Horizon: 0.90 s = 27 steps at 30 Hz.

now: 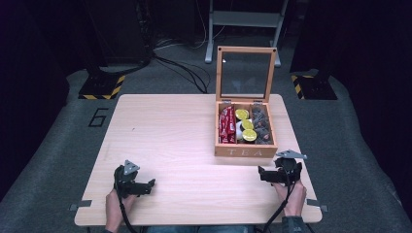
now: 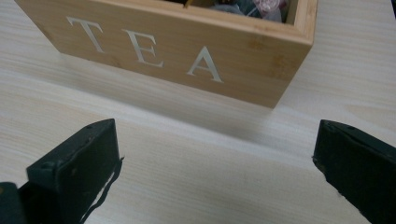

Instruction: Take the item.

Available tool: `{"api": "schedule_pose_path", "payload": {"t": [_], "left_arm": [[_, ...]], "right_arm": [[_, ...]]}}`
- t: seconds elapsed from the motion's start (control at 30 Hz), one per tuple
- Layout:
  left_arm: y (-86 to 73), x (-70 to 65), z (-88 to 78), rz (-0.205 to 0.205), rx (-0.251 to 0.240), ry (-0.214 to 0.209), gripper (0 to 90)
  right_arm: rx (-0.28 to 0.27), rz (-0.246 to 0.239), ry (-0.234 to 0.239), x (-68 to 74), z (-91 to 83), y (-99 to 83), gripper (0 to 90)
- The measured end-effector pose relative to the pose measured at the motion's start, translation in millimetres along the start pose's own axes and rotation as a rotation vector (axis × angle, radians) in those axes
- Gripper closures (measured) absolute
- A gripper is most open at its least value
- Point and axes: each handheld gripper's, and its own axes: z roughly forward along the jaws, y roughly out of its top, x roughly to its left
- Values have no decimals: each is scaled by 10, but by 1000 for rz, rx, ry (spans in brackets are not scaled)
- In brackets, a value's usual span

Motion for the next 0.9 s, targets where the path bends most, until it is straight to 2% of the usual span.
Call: {"api": "schedule_pose_path", "payload": {"t": [0.27, 0.73, 0.9], "left_arm": [[0, -2, -2, -3, 2, -2, 3], [0, -2, -2, -3, 1, -2, 3], [1, -2, -2, -4, 2, -2, 3]], "right_arm": [[-15, -32, 4, 41, -9, 159, 0], [-18, -55, 31, 106, 54, 404, 4], [-29, -61, 24, 130, 77, 510, 0]]}}
